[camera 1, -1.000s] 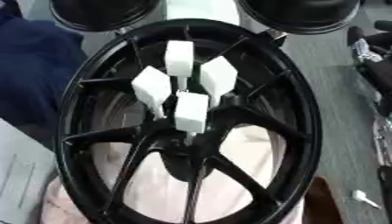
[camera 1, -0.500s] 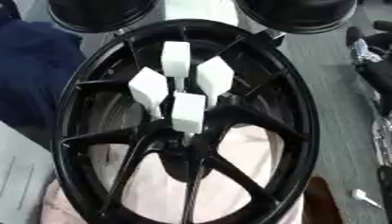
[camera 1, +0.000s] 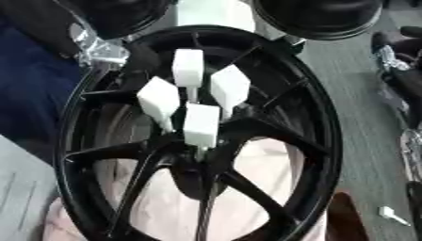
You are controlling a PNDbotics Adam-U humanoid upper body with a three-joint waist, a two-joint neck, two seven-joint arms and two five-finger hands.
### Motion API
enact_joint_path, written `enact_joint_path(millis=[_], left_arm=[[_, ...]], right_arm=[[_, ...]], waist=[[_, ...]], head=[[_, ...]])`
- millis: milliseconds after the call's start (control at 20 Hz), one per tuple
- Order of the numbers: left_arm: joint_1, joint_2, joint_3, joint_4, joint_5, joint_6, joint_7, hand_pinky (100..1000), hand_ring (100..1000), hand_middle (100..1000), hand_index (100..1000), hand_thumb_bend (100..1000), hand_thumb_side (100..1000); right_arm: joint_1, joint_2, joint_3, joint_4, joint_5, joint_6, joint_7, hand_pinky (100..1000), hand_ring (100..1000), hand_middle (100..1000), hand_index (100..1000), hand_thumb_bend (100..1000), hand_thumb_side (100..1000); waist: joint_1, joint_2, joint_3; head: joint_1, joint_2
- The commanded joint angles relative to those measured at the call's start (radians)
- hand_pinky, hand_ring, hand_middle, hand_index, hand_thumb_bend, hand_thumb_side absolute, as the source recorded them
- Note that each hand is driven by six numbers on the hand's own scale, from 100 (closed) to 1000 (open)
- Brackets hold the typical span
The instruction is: Pull the pin out of the wheel hub.
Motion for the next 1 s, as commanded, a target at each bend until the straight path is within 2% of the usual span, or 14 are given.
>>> enact_joint_path(millis=[50, 250, 550, 700, 1000], left_arm=[[-0.02, 0.027, 0.02, -0.022, -0.004, 0.013, -0.058, 804, 724, 696, 841, 456, 603], [-0.014, 0.032, 0.045, -0.018, -0.014, 0.013, -0.125, 805, 721, 722, 845, 471, 576], [0.005, 0.048, 0.067, -0.017, -0.015, 0.011, -0.134, 781, 658, 700, 831, 469, 519], [0.015, 0.06, 0.071, -0.038, -0.014, 0.014, -0.134, 776, 649, 738, 837, 478, 497], [0.042, 0.103, 0.082, -0.126, -0.023, 0.039, -0.134, 796, 778, 806, 855, 501, 487]], right_arm=[[-0.009, -0.02, 0.001, -0.021, -0.003, 0.001, 0.001, 801, 725, 524, 689, 446, 258], [-0.008, -0.02, 0.001, -0.021, -0.003, 0.001, 0.0, 801, 725, 524, 689, 447, 257], [-0.01, -0.021, 0.002, -0.021, -0.004, 0.001, 0.001, 801, 725, 524, 688, 450, 256], [-0.012, -0.021, 0.004, -0.02, -0.004, 0.001, 0.002, 801, 725, 524, 688, 451, 256], [-0.014, -0.022, 0.009, -0.019, -0.005, 0.002, 0.006, 801, 725, 524, 688, 451, 257]], waist=[[-0.002, -0.032, 0.002], [-0.003, -0.031, 0.003], [-0.002, -0.03, 0.002], [-0.002, -0.028, 0.0], [-0.001, -0.023, -0.002]], head=[[-0.001, -0.012], [0.003, -0.002], [0.0, 0.006], [-0.002, 0.007], [-0.004, 0.008]])
